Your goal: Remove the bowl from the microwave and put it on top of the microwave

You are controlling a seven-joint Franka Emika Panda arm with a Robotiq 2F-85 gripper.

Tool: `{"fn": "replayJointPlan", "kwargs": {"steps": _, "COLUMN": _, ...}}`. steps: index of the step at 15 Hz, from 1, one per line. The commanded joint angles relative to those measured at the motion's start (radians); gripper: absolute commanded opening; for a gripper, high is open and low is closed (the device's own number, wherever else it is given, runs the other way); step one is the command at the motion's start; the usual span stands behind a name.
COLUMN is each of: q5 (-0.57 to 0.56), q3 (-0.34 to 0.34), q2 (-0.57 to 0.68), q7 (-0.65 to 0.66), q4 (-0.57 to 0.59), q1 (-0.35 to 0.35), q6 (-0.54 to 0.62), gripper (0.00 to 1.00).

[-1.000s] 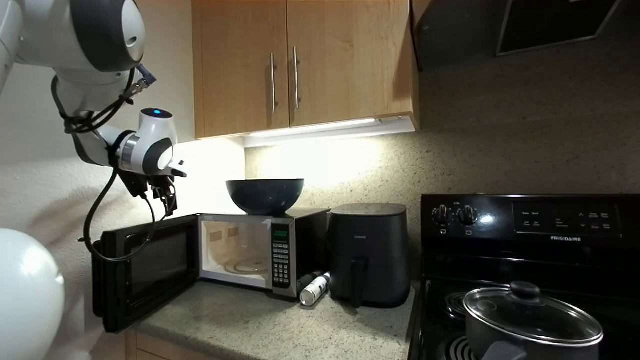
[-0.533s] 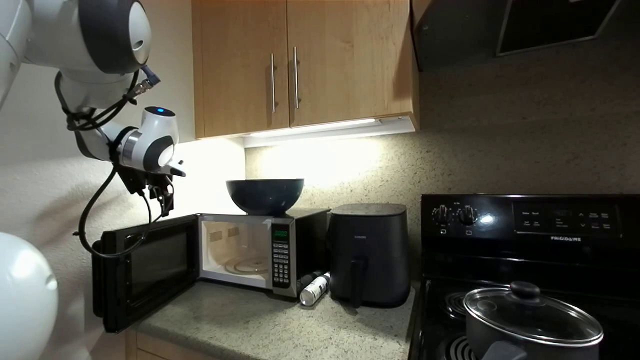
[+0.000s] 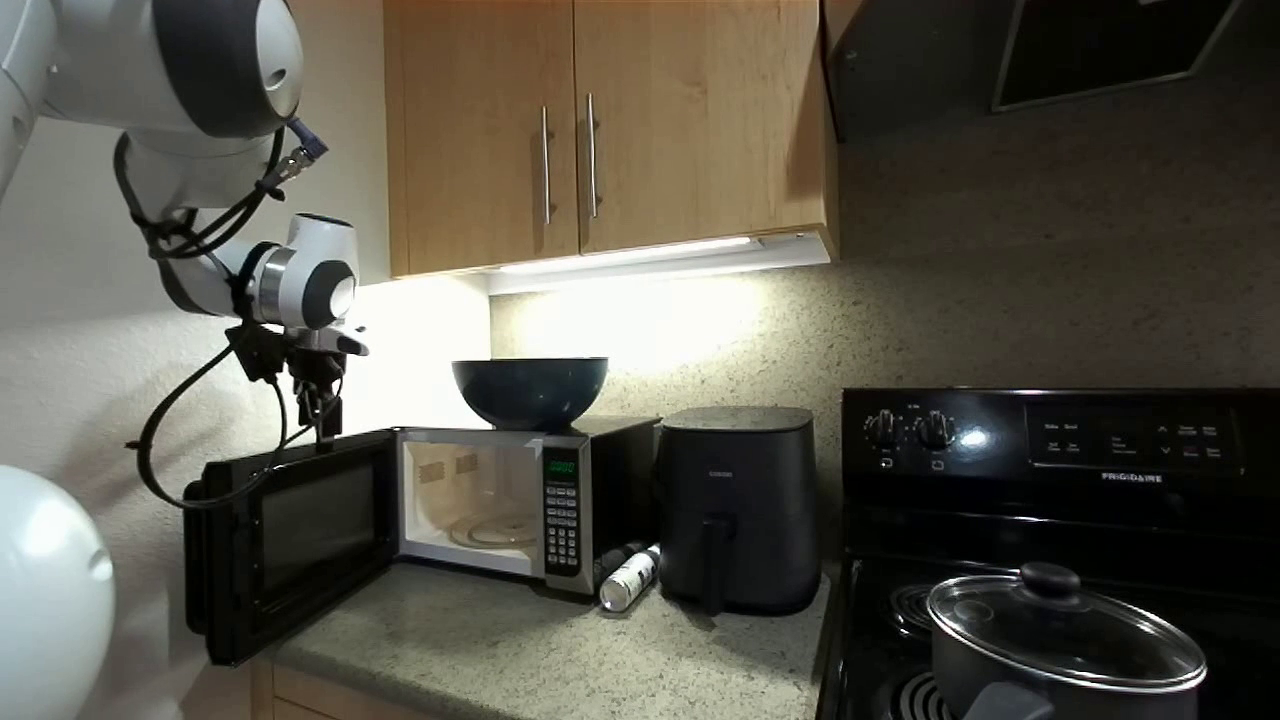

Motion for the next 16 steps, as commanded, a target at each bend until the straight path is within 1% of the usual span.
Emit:
{"fn": "replayJointPlan", "kwargs": {"steps": 1, "q5": -0.065, "q3": 0.007, "q2": -0.045, "q7": 0.113, "q4": -0.017, "q1": -0.004, "q6": -0.095, "gripper": 1.0}}
{"fn": "replayJointPlan", "kwargs": {"steps": 5, "q5": -0.112, "q3": 0.015, "q2": -0.04, "q7": 0.193, "q4": 0.005, "q1": -0.002, "q6": -0.155, "gripper": 1.0}}
{"fn": "replayJointPlan", "kwargs": {"steps": 7, "q5": -0.134, "q3": 0.019, "q2": -0.024, "q7": 0.224, "q4": 0.021, "q1": -0.001, "q6": -0.204, "gripper": 1.0}}
{"fn": "replayJointPlan", "kwargs": {"steps": 11, "q5": -0.143, "q3": 0.032, "q2": 0.017, "q7": 0.225, "q4": 0.063, "q1": -0.008, "q6": -0.318, "gripper": 1.0}}
{"fn": "replayJointPlan", "kwargs": {"steps": 13, "q5": -0.131, "q3": 0.039, "q2": 0.029, "q7": 0.194, "q4": 0.083, "q1": -0.014, "q6": -0.302, "gripper": 1.0}}
{"fn": "replayJointPlan", "kwargs": {"steps": 14, "q5": -0.119, "q3": 0.047, "q2": 0.027, "q7": 0.149, "q4": 0.072, "q1": -0.023, "q6": -0.233, "gripper": 1.0}}
{"fn": "replayJointPlan", "kwargs": {"steps": 16, "q5": -0.069, "q3": 0.076, "q2": 0.041, "q7": 0.023, "q4": 0.091, "q1": -0.05, "q6": -0.222, "gripper": 1.0}}
